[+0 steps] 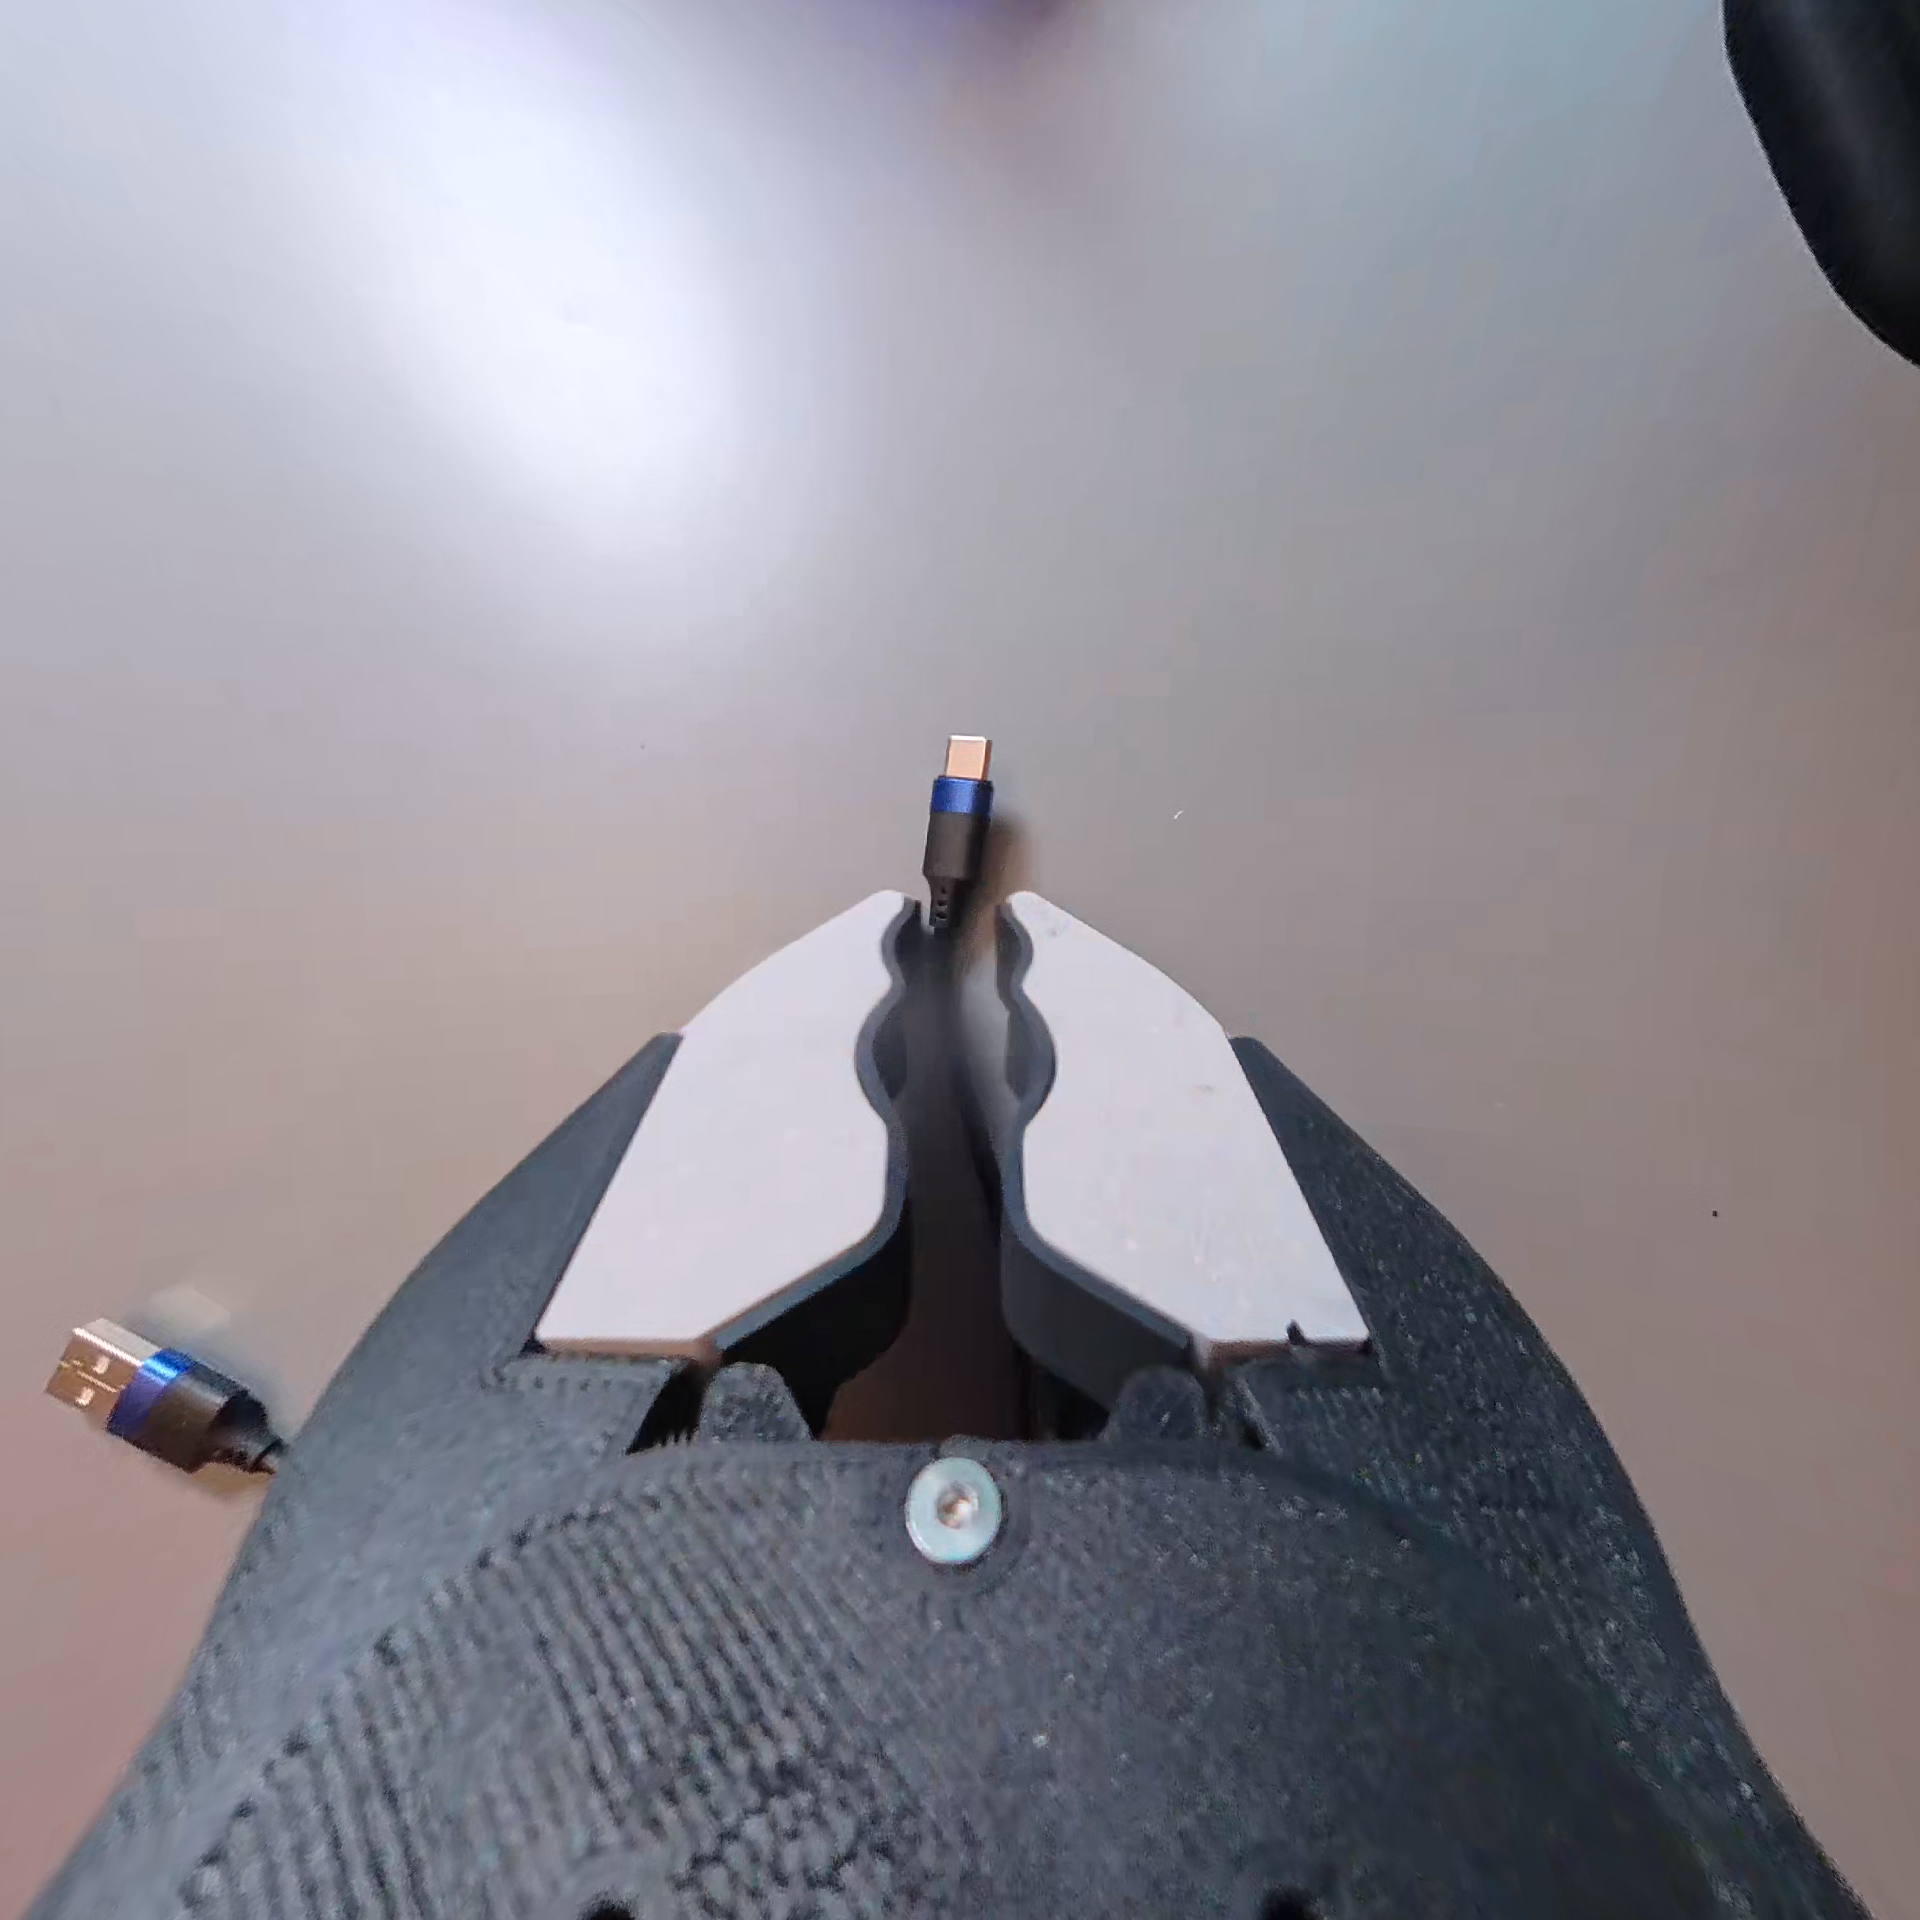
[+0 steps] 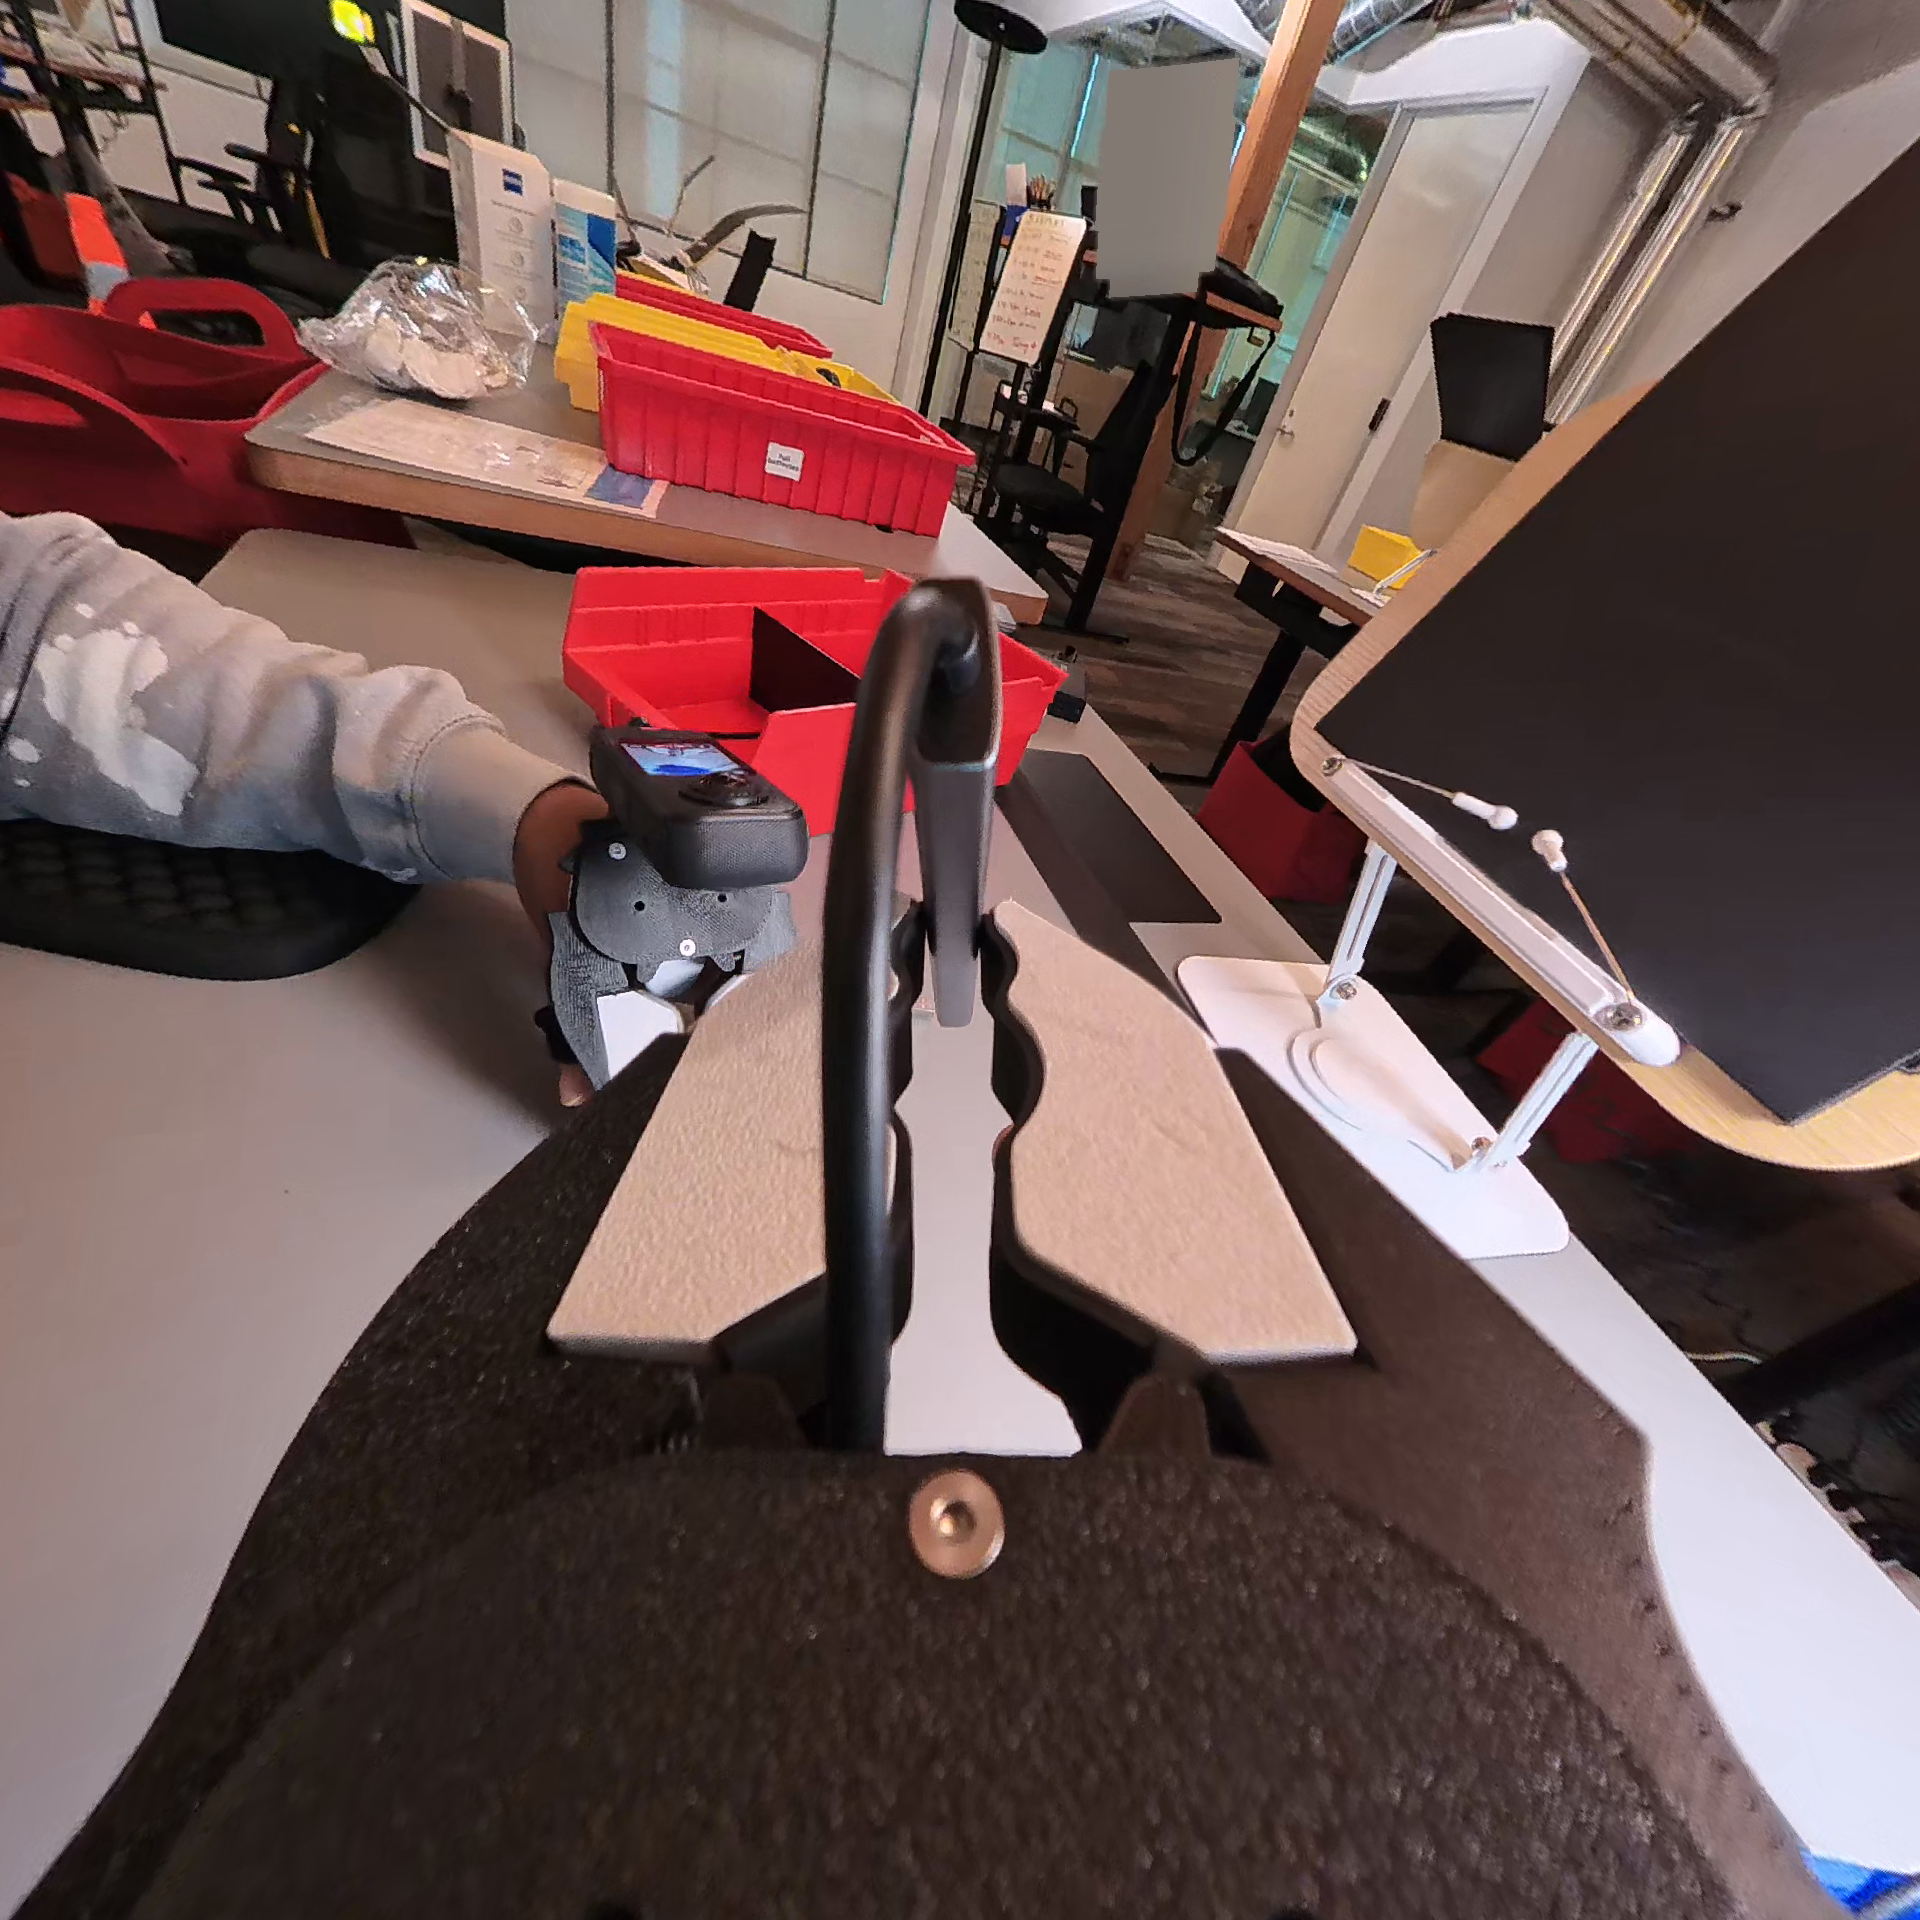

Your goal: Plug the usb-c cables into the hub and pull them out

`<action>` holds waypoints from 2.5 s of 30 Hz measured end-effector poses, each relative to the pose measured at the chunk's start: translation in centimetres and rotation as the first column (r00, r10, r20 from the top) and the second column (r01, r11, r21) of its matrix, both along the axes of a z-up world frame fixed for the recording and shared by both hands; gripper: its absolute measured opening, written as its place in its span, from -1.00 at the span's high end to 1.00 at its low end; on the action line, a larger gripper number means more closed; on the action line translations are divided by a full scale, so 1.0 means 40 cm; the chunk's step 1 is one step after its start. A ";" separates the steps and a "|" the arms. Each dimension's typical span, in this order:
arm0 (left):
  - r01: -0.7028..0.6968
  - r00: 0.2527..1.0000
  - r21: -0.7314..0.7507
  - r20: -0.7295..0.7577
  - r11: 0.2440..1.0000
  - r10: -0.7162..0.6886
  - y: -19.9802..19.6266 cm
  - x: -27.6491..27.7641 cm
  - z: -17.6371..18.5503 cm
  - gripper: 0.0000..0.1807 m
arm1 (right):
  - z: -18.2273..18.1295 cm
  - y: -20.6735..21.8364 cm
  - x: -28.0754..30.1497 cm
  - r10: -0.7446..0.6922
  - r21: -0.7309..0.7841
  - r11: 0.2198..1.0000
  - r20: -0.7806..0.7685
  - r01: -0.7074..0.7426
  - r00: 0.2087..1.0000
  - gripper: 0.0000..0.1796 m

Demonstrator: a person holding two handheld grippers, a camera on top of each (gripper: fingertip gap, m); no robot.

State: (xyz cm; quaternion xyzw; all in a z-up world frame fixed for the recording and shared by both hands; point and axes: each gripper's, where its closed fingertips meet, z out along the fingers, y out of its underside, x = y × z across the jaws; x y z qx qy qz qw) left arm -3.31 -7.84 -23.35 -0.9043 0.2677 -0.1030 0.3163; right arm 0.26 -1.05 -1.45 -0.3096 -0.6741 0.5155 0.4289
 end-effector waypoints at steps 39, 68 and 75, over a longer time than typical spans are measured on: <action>0.347 0.687 -0.061 0.696 0.936 -0.209 -0.105 0.105 0.302 0.93 | -0.233 -0.208 0.031 0.215 0.339 0.868 0.403 -0.363 0.890 0.89; 0.272 0.779 -0.148 0.614 0.951 -0.127 -0.069 0.066 0.199 0.94 | -0.327 -0.174 -0.014 0.002 0.672 0.698 0.344 -0.247 0.939 0.90; 0.263 0.763 -0.127 0.635 0.956 -0.125 -0.062 0.062 0.207 0.94 | -0.336 -0.180 -0.009 0.008 0.693 0.672 0.345 -0.261 0.938 0.90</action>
